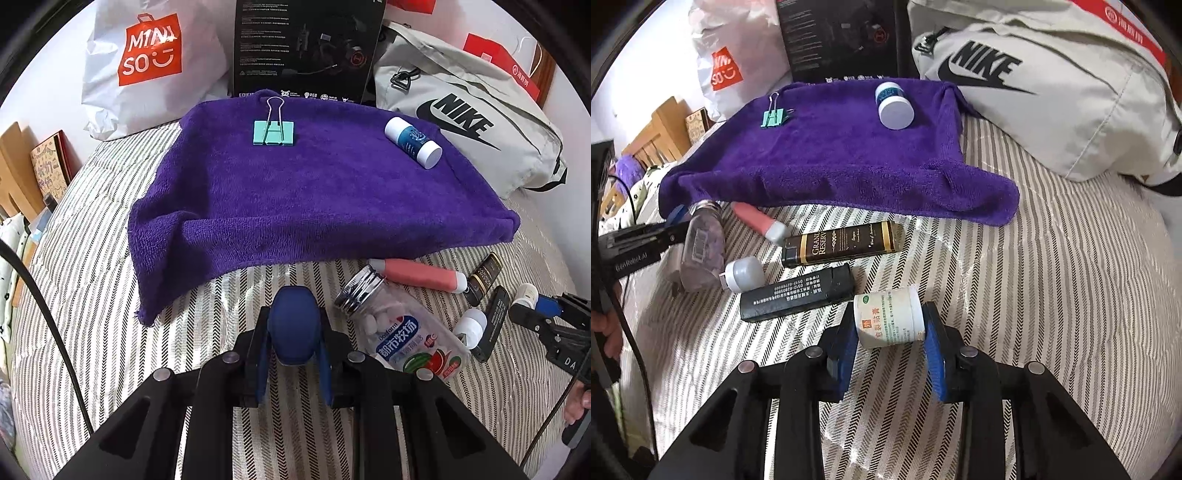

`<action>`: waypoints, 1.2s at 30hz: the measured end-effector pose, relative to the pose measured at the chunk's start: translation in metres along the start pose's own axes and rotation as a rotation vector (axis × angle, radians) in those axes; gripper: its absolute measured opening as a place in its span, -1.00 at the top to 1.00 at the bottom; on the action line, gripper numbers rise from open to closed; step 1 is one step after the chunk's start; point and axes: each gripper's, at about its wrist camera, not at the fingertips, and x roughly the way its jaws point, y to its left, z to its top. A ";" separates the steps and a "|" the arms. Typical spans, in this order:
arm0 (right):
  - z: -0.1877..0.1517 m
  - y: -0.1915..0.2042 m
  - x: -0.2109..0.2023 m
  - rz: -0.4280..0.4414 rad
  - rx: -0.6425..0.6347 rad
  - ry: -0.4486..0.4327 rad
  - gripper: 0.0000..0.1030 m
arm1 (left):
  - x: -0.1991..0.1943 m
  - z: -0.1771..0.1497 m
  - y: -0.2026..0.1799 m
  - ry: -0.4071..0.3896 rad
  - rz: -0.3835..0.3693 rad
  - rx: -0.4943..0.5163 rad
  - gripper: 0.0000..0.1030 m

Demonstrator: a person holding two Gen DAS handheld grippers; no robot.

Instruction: Organize rigid objects

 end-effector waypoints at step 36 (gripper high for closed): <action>-0.019 0.000 -0.007 -0.022 -0.016 -0.139 0.32 | -0.003 -0.014 0.002 -0.123 -0.005 -0.032 0.62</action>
